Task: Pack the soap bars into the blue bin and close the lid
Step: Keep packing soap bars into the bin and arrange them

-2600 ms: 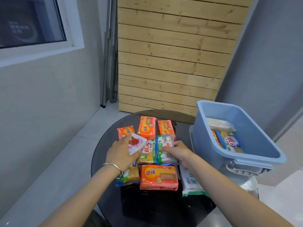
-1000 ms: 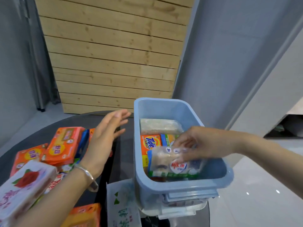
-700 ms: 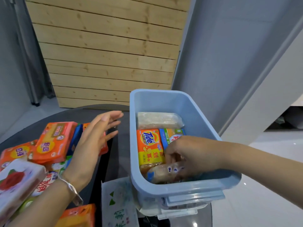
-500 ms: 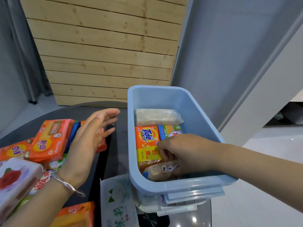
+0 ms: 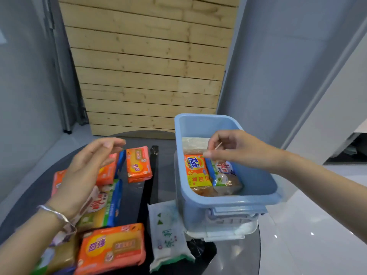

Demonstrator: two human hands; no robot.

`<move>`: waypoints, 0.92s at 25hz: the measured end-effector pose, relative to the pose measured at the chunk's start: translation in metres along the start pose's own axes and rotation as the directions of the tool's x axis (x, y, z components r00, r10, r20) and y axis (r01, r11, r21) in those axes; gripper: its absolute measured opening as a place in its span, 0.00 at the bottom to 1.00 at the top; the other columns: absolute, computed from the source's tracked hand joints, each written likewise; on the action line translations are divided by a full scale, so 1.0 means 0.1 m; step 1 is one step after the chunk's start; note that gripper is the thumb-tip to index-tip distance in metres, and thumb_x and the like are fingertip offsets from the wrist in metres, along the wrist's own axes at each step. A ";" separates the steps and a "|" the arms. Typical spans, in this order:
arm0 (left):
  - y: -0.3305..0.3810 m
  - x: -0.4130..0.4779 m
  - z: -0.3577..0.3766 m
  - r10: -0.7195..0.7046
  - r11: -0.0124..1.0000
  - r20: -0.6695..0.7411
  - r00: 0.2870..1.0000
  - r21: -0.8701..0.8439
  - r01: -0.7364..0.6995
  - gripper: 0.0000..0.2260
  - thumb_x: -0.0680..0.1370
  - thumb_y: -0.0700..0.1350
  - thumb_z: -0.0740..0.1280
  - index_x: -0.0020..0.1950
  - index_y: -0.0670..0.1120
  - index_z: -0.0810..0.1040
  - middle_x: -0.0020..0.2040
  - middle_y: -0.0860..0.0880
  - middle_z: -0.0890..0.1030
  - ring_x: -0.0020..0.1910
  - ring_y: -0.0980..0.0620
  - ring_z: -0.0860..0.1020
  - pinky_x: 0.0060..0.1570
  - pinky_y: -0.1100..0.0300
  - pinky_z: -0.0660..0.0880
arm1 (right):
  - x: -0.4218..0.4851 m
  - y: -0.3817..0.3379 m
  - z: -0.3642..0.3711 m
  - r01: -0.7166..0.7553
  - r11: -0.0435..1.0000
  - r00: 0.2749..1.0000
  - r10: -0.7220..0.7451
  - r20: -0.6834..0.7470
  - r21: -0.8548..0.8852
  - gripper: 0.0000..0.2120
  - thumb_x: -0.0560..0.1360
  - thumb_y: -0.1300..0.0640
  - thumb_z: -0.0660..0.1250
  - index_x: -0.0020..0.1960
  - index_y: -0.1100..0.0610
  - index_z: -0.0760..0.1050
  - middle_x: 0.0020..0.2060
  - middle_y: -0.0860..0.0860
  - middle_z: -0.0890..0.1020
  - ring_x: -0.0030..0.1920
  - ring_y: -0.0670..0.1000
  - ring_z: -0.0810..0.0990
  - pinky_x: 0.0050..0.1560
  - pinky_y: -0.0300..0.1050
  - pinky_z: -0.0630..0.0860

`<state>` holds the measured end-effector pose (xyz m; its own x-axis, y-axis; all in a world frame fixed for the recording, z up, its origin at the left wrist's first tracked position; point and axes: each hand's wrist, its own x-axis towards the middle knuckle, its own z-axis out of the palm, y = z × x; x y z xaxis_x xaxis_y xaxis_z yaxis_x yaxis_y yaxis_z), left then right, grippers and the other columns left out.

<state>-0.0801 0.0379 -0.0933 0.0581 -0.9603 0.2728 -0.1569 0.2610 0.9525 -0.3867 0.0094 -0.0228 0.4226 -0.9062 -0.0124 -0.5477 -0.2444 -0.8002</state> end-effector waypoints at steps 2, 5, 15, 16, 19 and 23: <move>0.06 -0.15 -0.13 -0.066 0.985 0.065 0.996 0.164 0.055 0.13 0.72 0.62 0.63 0.52 0.59 0.79 0.53 0.63 0.81 0.54 0.64 0.78 0.50 0.68 0.73 | -0.03 -0.26 0.11 0.043 0.980 0.999 -0.039 -0.026 0.194 0.13 0.64 0.47 0.73 0.41 0.55 0.77 0.37 0.51 0.80 0.39 0.45 0.81 0.41 0.36 0.78; -0.02 -0.47 -0.10 -0.298 0.860 0.359 0.885 0.504 0.085 0.31 0.63 0.70 0.65 0.65 0.63 0.68 0.61 0.70 0.71 0.62 0.65 0.71 0.57 0.65 0.70 | -0.09 -0.52 0.41 0.079 0.962 0.996 -0.090 0.029 0.263 0.07 0.69 0.52 0.73 0.42 0.54 0.77 0.38 0.52 0.80 0.38 0.44 0.80 0.41 0.35 0.78; -0.44 -0.50 -0.72 -0.294 0.456 -0.048 0.955 0.871 0.184 0.38 0.69 0.64 0.65 0.73 0.49 0.58 0.73 0.45 0.65 0.71 0.43 0.65 0.68 0.49 0.65 | -0.06 -0.73 1.31 -0.044 0.948 0.998 0.025 0.064 0.317 0.08 0.72 0.57 0.71 0.50 0.57 0.78 0.44 0.53 0.81 0.44 0.46 0.80 0.44 0.34 0.78; -0.47 -0.53 -0.78 -0.346 0.529 -0.039 0.937 0.817 0.229 0.36 0.69 0.64 0.66 0.72 0.50 0.61 0.69 0.45 0.71 0.65 0.44 0.71 0.62 0.50 0.71 | 0.03 -0.71 1.44 -0.094 0.953 0.995 0.079 0.066 0.286 0.10 0.73 0.54 0.71 0.52 0.57 0.79 0.46 0.52 0.82 0.48 0.46 0.80 0.44 0.31 0.77; -0.52 -0.59 -0.83 -0.356 0.642 -0.045 0.933 0.714 0.280 0.32 0.66 0.68 0.61 0.67 0.56 0.65 0.57 0.50 0.81 0.52 0.47 0.79 0.49 0.55 0.76 | 0.38 -0.50 1.84 -0.335 0.940 0.940 0.328 0.093 0.073 0.24 0.75 0.46 0.66 0.63 0.62 0.76 0.61 0.57 0.79 0.63 0.54 0.76 0.58 0.42 0.74; -0.59 -0.60 -0.83 -0.291 0.617 -0.124 0.949 0.734 0.285 0.32 0.66 0.70 0.56 0.66 0.57 0.65 0.58 0.50 0.80 0.53 0.46 0.79 0.45 0.57 0.75 | 0.75 -0.31 2.29 -0.645 0.655 0.763 0.579 0.287 0.394 0.23 0.75 0.50 0.67 0.67 0.58 0.69 0.53 0.55 0.79 0.51 0.55 0.81 0.55 0.51 0.78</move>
<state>0.0077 0.0885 -0.1547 0.2231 -0.9748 -0.0012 -0.8037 -0.1847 0.5657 -0.1733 0.0282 -0.1364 0.2126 -0.7337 -0.6453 -0.3469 0.5607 -0.7518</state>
